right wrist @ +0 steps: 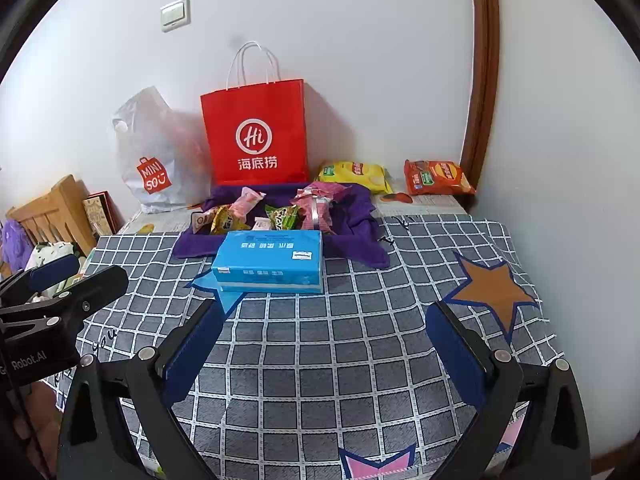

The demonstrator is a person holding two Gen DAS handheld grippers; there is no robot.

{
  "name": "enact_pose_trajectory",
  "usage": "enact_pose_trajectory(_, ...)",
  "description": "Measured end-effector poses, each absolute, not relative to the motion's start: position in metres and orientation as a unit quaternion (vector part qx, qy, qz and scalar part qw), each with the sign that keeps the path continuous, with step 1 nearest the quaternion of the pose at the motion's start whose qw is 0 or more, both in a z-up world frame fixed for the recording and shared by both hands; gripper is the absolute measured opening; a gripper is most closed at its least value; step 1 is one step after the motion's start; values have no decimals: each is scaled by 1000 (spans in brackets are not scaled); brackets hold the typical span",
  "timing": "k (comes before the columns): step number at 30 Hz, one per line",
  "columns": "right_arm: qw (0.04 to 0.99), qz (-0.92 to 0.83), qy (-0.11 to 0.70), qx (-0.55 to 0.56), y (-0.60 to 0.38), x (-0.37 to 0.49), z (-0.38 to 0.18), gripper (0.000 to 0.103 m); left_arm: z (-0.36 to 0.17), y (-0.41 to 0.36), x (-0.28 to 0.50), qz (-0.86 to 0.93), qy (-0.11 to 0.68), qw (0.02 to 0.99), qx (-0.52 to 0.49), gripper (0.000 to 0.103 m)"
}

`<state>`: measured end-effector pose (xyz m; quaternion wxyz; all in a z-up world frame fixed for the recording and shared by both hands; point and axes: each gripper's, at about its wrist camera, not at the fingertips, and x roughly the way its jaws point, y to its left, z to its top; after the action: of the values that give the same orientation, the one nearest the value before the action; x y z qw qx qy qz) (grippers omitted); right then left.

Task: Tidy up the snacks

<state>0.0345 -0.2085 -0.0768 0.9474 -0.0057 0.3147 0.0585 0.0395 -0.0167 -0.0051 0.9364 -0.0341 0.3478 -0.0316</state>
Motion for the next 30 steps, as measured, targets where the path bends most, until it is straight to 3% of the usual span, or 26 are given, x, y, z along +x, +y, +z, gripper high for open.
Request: enact_pose_trajectory(30,947,58,315,-4,-210,35,-78,100,-7,-15,41,-33,351,935,-34,91)
